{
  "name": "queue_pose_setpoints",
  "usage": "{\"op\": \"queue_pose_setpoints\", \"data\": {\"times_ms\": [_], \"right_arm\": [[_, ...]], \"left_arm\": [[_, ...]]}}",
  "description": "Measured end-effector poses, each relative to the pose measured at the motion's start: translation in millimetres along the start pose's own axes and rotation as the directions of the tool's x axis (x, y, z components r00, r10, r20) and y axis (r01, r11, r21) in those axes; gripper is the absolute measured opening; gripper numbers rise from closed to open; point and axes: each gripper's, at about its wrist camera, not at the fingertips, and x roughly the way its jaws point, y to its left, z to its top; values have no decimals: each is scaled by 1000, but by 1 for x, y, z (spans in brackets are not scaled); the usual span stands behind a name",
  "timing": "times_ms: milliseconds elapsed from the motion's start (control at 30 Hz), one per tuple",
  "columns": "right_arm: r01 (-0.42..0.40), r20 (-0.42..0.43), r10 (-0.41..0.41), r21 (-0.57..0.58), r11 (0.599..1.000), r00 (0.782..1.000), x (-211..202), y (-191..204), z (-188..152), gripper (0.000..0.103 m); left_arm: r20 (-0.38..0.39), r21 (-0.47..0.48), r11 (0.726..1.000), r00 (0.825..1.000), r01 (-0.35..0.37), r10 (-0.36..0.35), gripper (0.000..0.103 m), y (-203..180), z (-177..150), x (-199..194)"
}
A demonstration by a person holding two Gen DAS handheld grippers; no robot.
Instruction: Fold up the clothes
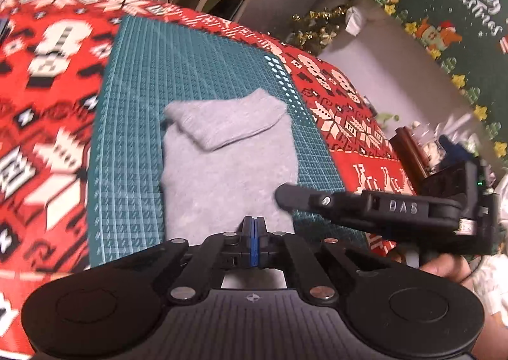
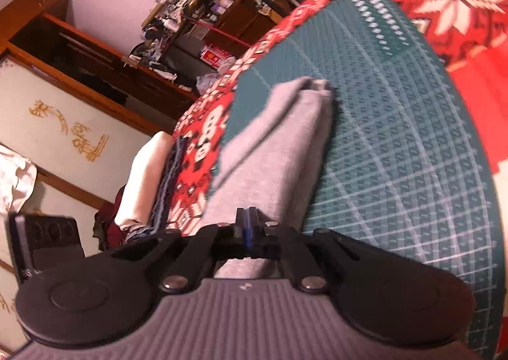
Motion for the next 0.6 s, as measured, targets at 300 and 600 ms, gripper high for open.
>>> {"op": "queue_pose_setpoints", "data": {"times_ms": [300, 600], "right_arm": [[-2, 1, 2, -9, 1000, 1000, -21, 13, -8, 1], [19, -53, -21, -34, 999, 998, -14, 18, -39, 0]], "left_arm": [[2, 4, 999, 999, 32, -32, 2, -9, -15, -27], [-16, -31, 999, 999, 36, -37, 2, -4, -24, -15]]}}
